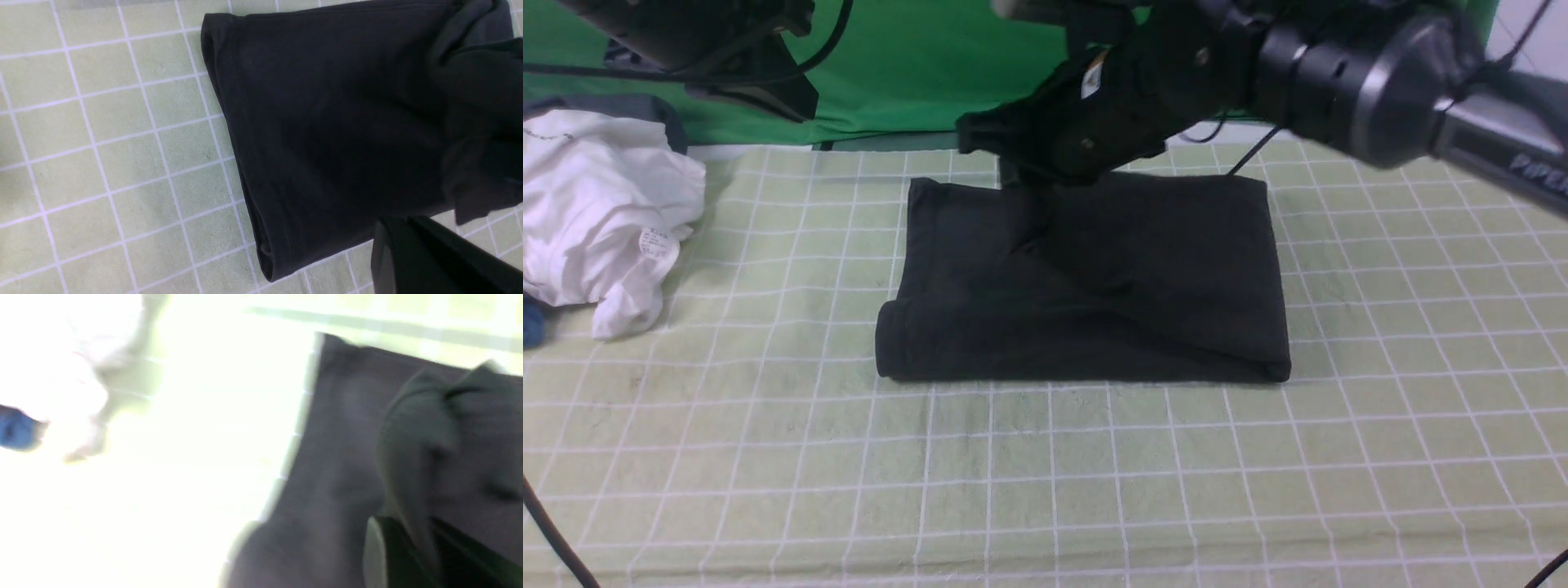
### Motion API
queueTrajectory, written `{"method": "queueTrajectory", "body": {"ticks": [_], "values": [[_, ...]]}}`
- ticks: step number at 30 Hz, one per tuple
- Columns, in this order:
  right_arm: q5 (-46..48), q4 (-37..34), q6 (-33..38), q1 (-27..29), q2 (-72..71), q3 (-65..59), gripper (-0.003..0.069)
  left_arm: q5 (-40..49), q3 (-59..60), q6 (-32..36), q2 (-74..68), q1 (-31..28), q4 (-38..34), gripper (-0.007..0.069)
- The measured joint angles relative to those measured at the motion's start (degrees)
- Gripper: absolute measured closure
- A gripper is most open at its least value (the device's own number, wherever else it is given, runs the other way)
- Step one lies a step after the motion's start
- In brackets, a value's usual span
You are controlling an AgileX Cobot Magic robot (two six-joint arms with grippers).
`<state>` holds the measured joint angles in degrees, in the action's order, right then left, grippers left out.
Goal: Fold a long-sleeved shirt over a green coffee tablecloth.
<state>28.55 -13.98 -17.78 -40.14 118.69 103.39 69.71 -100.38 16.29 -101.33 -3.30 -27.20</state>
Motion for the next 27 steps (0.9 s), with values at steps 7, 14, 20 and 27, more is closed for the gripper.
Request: {"method": "queueTrajectory", "body": {"ticks": [7, 14, 20, 27], "values": [[-6.8, -0.1, -1.2, -2.5, 6.0, 1.0, 0.048, -1.6, 0.0, 0.2, 0.0, 0.0, 0.4, 0.061], [5.3, -0.1, 3.4, -0.8, 5.3, 1.0, 0.0239, -0.6, 0.0, -0.3, 0.0, 0.0, 3.5, 0.061], [29.1, 0.1, 12.1, 7.5, -1.9, 1.2, 0.0174, 0.0, 0.7, -4.4, 0.0, 0.0, 5.3, 0.061], [40.3, 3.5, 18.7, 17.7, -10.5, -6.4, 0.0172, -2.4, 14.7, -7.1, 0.1, 2.2, 5.6, 0.0606]]}}
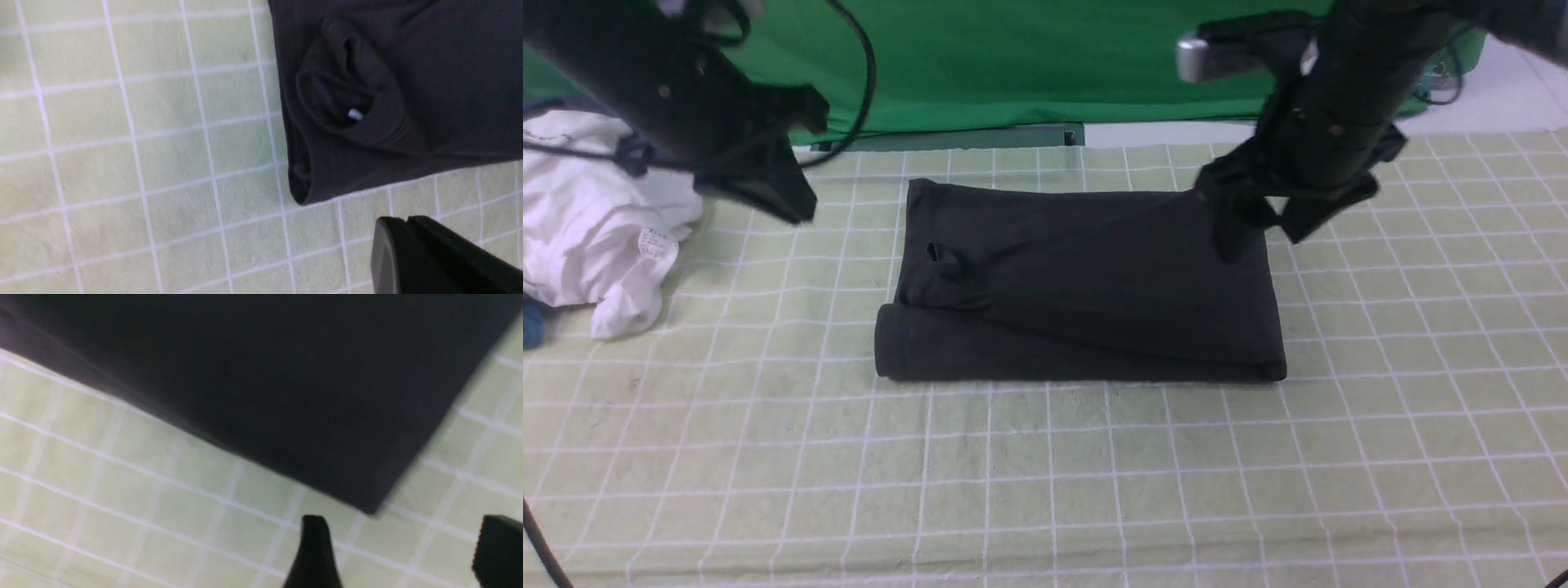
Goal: Fold a long-sleeved shirt over a green coffee tablecloth.
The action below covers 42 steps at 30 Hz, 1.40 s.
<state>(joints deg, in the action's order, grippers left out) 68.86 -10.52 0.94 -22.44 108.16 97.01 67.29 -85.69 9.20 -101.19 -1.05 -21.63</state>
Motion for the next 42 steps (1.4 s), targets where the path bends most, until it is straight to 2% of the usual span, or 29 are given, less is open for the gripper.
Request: {"method": "queueTrajectory", "body": {"ticks": [4, 9, 11, 13, 18, 23, 26, 28, 32, 34, 35, 37, 42], "values": [[-0.5, 0.6, 0.9, 2.0, -1.3, -9.4, 0.0172, -8.1, 9.7, -2.9, -0.1, 1.7, 0.6, 0.0575], [-11.6, -0.2, 2.2, 2.0, 0.5, -18.7, 0.0172, -17.8, 17.7, -3.7, -0.1, 3.9, 0.9, 0.0476], [-13.5, -0.2, 2.5, 2.0, 1.2, -19.4, 0.0172, -20.1, 18.6, -3.8, -0.1, 4.3, 0.8, 0.0438], [-16.9, -0.2, 2.7, 2.0, 2.9, -20.0, 0.0172, -24.4, 19.9, -3.8, -0.2, 5.2, 0.7, 0.0343], [-20.7, -0.3, 3.3, 1.9, 4.8, -20.0, 0.0172, -28.3, 19.9, -3.8, -1.5, 6.6, -1.4, 0.0204], [-22.7, -0.3, 3.9, 1.9, 5.9, -20.0, 0.0172, -29.5, 20.0, -3.7, -5.4, 8.5, -1.4, 0.0148], [-23.4, -0.3, 4.0, 1.9, 6.1, -20.0, 0.0188, -30.1, 20.1, -3.7, -7.0, 9.2, -1.6, 0.0155], [-23.7, -0.5, 5.1, 1.9, 6.3, -20.0, 0.0244, -30.6, 20.1, -3.7, -7.0, 9.4, -2.0, 0.0197], [-23.9, -0.7, 7.3, 1.4, 6.3, -20.0, 0.0443, -31.2, 20.1, -3.7, -7.0, 9.7, -2.5, 0.034], [-23.7, -0.9, 8.1, 1.2, 6.3, -20.0, 0.0575, -31.2, 20.0, -3.7, -7.0, 9.7, -2.7, 0.0475], [-23.4, -0.9, 8.2, 1.2, 6.3, -20.0, 0.0602, -31.2, 20.0, -3.6, -7.0, 9.7, -2.7, 0.0506], [-22.4, -0.9, 8.5, 1.2, 6.1, -20.0, 0.0622, -30.8, 19.9, -3.5, -6.9, 9.7, -2.7, 0.0557], [-15.5, -1.0, 8.3, 1.2, 3.1, -20.0, 0.0626, -27.1, 20.1, -2.9, -4.6, 9.9, -2.7, 0.0568]]}}
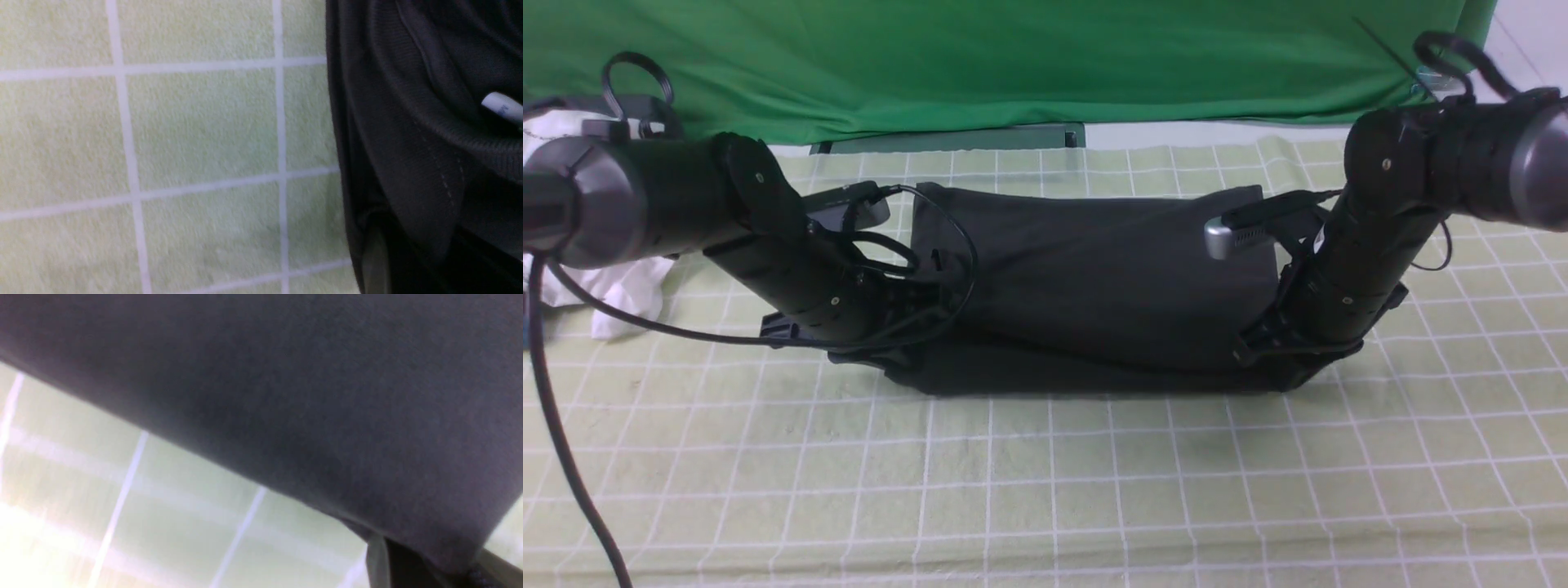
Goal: Fold a long-sleeved shirt over a green coffee tablecloth.
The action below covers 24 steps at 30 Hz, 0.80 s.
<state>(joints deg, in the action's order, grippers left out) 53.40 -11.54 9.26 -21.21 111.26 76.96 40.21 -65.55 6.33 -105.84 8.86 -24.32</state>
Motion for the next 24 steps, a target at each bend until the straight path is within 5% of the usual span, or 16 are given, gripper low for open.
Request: {"method": "queueTrajectory", "body": {"ticks": [5, 16, 24], "values": [[10.5, 0.0, -1.1, 0.0, -3.5, -1.1, 0.0626, 5.2, 3.9, -0.7, 4.8, 3.1, 0.5, 0.0568], [6.6, -0.9, -1.8, 0.0, -5.4, -11.8, 0.0601, 0.1, 14.8, -7.0, 9.6, 8.0, 2.4, 0.0568], [7.5, 0.7, -2.5, 0.1, -5.4, -11.5, 0.0311, -0.7, 14.9, -11.0, 10.0, 8.1, 4.0, 0.0531]]}}
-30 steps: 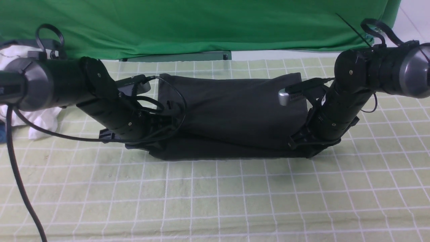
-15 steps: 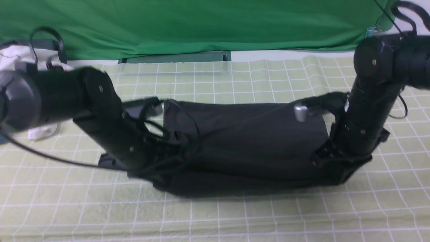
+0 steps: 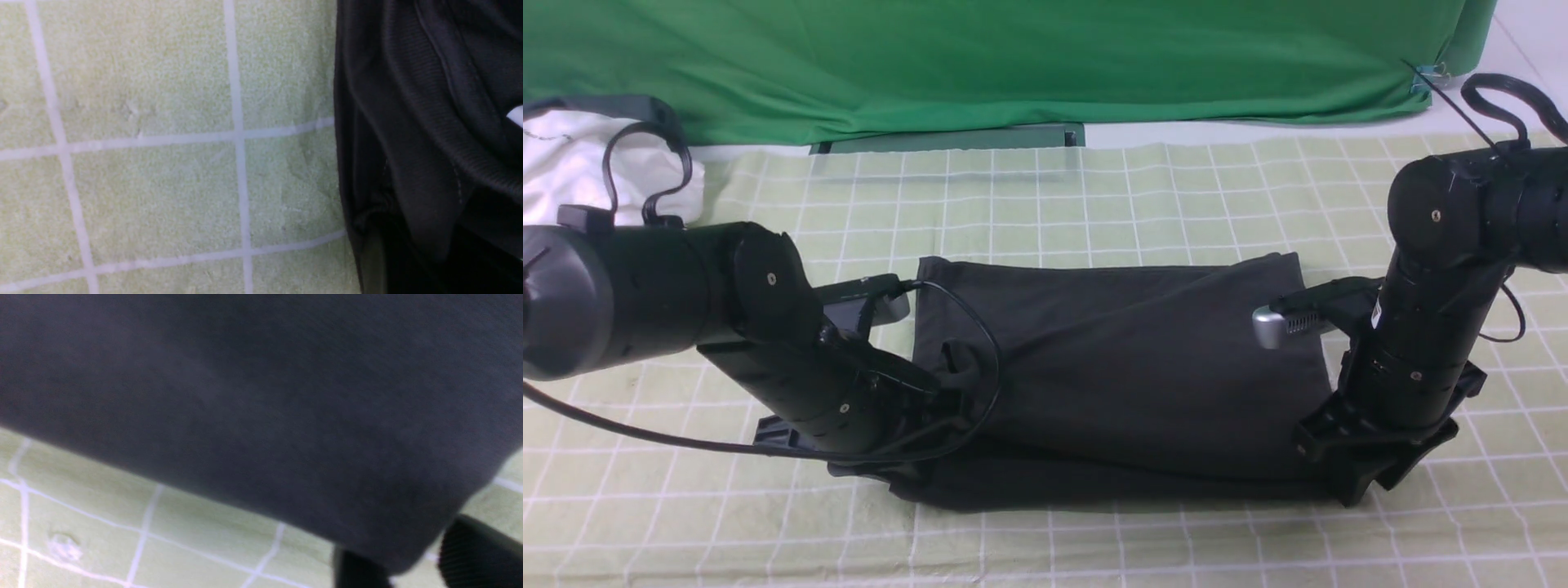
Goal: Fold a long-sleeved shirt over a green coffee tablecloth.
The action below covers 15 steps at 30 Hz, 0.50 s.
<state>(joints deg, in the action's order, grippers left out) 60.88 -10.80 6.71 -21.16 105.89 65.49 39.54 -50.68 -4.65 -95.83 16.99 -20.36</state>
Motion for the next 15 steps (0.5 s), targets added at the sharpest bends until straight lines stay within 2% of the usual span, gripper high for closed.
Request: {"method": "queueTrajectory", "body": {"ticks": [2, 3, 5, 10, 12, 15], "values": [[1.8, 0.2, 0.0, 0.0, -0.1, 0.9, 0.0278, 1.1, -0.4, -0.7, 0.3, 0.0, 0.7, 0.0504], [4.2, 0.4, -0.1, 0.0, -0.3, 3.1, 0.0258, 4.7, -1.9, -1.4, 1.0, 0.0, 2.2, 0.0449], [5.6, 0.7, -0.1, 0.0, -0.6, 4.5, 0.0253, 6.8, -3.0, -1.6, 1.5, 0.0, 3.1, 0.0417], [7.7, 3.3, -0.2, 0.0, -4.6, 11.0, 0.0249, 14.9, -9.7, -2.2, 5.0, -0.1, 6.4, 0.0252], [7.7, 3.9, -0.2, 0.0, -7.6, 12.3, 0.0266, 16.1, -11.8, -2.3, 6.1, -0.1, 6.9, 0.0204], [7.9, 4.3, -0.2, 0.0, -14.2, 12.7, 0.0382, 15.3, -14.2, -2.4, 7.3, -0.2, 6.8, 0.0158]]}}
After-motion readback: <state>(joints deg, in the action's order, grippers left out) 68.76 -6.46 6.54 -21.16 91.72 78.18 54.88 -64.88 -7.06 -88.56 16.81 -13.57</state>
